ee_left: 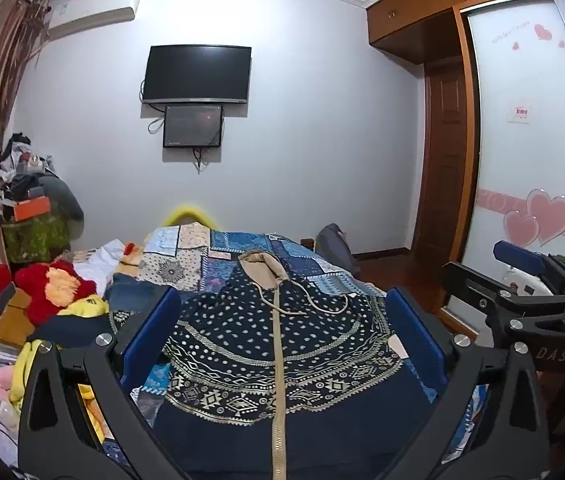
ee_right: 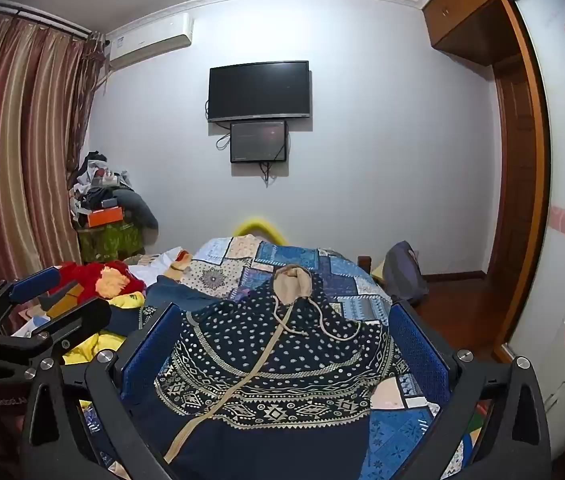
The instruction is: Fold large clothes
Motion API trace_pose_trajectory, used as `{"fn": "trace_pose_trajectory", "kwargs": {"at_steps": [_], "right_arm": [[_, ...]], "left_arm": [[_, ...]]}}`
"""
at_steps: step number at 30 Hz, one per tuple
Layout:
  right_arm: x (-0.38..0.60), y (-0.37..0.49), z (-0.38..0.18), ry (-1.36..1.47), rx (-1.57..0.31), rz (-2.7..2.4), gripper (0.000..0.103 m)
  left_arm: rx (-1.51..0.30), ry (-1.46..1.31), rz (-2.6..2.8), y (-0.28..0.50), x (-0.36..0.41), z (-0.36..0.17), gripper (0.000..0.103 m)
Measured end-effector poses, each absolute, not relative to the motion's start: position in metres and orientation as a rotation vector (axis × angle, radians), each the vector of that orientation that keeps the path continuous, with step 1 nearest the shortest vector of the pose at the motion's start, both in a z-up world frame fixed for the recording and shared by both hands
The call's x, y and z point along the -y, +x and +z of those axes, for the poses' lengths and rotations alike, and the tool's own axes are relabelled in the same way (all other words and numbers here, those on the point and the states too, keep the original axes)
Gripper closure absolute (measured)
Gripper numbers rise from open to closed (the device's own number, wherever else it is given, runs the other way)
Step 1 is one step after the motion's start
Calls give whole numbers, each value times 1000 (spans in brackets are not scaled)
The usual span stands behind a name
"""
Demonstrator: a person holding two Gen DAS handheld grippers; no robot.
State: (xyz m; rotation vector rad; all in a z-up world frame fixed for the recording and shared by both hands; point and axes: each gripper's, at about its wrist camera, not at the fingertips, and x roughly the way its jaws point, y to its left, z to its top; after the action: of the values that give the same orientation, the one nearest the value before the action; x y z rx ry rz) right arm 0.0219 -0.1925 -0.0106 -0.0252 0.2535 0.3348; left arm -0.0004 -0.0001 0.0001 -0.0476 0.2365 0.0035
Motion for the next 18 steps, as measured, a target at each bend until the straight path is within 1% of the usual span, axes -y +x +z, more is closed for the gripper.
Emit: {"fn": "trace_pose_trajectory", "kwargs": {"at_steps": [7,9,18], "right_arm": [[192,22,-11,-31,-252,335,0],[193,21,-11,-31,-253,335,0],[191,22,-11,-30,-255,333,0]], "left_arm": [[-226,-40,65,-9,11,2,0],[-249,-66,-4,4,-6,-3,0],[-270,-56,7,9,-5,-7,0]]}}
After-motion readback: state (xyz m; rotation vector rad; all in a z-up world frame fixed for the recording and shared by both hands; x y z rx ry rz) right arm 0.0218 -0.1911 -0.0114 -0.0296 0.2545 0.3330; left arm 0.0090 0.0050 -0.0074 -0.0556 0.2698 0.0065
